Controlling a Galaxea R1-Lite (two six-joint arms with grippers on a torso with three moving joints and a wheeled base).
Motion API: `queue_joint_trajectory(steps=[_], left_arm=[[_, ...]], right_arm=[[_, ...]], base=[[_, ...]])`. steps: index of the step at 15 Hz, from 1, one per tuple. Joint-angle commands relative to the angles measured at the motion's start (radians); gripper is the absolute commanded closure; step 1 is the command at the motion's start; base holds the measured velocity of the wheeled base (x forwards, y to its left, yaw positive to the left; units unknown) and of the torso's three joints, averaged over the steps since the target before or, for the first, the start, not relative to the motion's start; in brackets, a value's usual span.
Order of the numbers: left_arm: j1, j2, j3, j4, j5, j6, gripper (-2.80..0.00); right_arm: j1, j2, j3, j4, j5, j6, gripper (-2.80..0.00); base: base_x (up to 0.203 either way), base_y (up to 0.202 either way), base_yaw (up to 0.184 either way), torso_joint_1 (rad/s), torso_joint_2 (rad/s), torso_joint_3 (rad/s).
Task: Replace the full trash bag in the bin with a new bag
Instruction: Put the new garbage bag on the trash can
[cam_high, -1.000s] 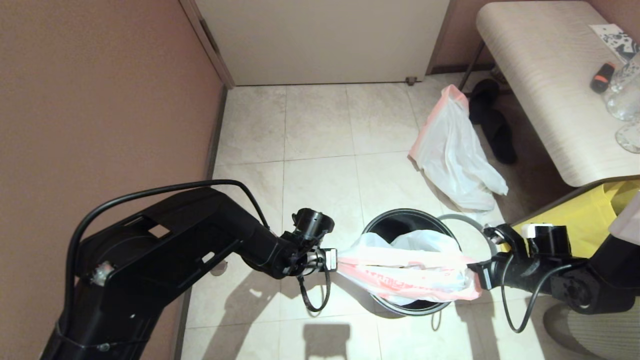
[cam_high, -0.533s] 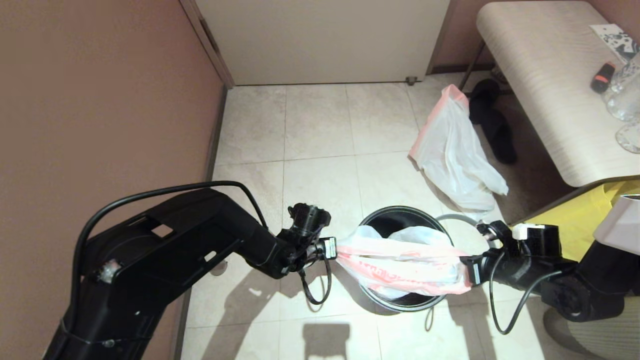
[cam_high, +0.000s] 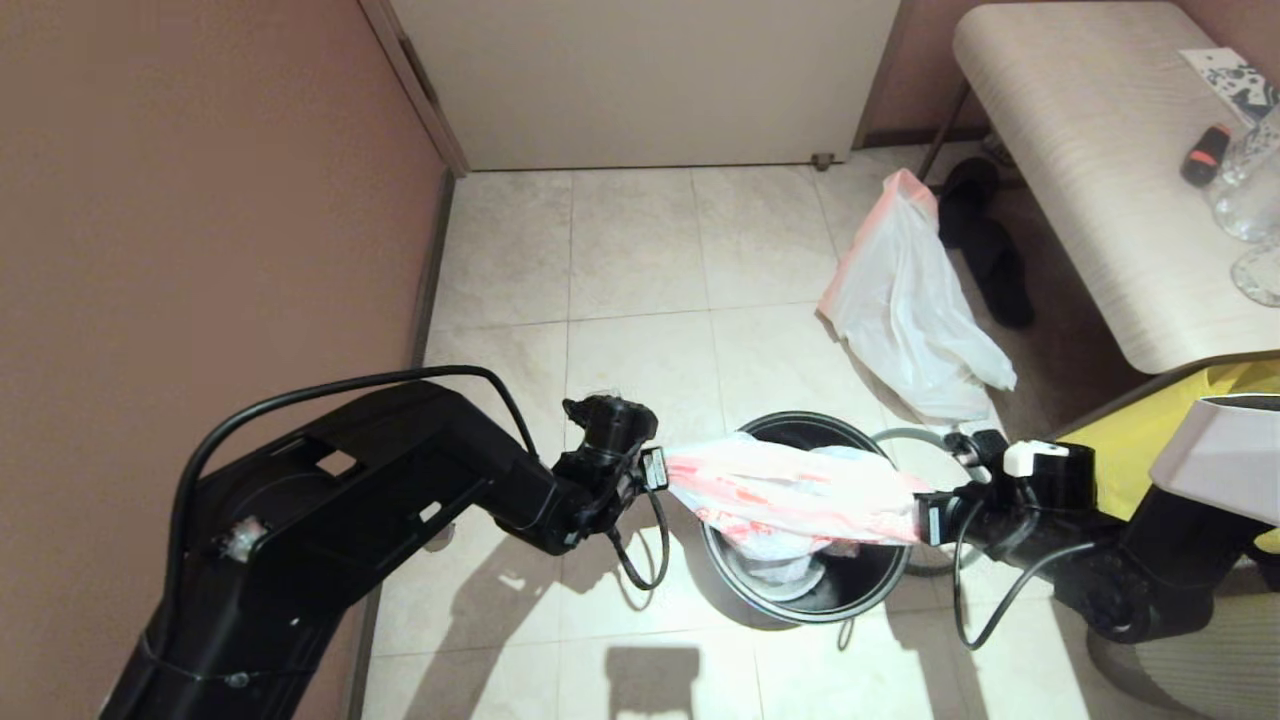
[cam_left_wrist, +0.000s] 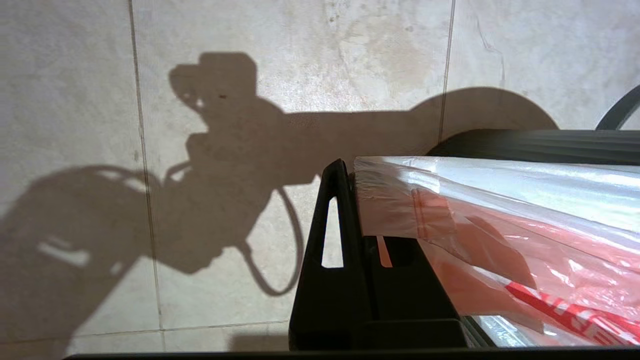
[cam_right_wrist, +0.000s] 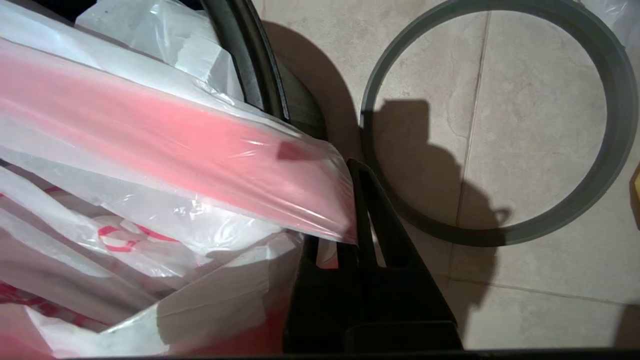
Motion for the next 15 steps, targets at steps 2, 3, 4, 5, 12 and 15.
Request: queue_joint_trajectory(steps=[2,3,4,5,12,15], left_arm=[[-0.005,-0.036,0.014,0.002,-0.001,-0.005,0.00],[-0.021,-0.069,0.040,0.001,-0.014,-0.006,0.00],[-0.039,-0.099,0.058,-0.002,-0.023,-0.007,0.00],[-0.052,-0.123,0.070,-0.005,-0.028,-0.008,0.00],[-0.058,-0.065,-0.082,0.028,-0.064,0.057,0.00],[-0.039,0.027,-0.182,0.058,-0.072,0.105,0.00]], right_arm=[[0.017,-0.043,0.004,0.003,-0.005,0.020,0.00],[0.025,-0.070,0.011,0.013,-0.004,0.021,0.00],[0.028,-0.102,0.014,0.017,-0.005,0.023,0.00],[0.028,-0.139,0.015,0.019,-0.007,0.028,0.00],[0.029,-0.139,-0.135,0.086,-0.017,0.073,0.00],[0.010,-0.063,-0.354,0.202,-0.016,0.038,0.00]], base=[[0.000,0.000,0.000,0.000,0.00,0.000],[0.000,0.000,0.000,0.000,0.00,0.000],[0.000,0.000,0.000,0.000,0.00,0.000],[0.000,0.000,0.000,0.000,0.00,0.000],[0.000,0.000,0.000,0.000,0.00,0.000],[0.000,0.000,0.000,0.000,0.00,0.000]])
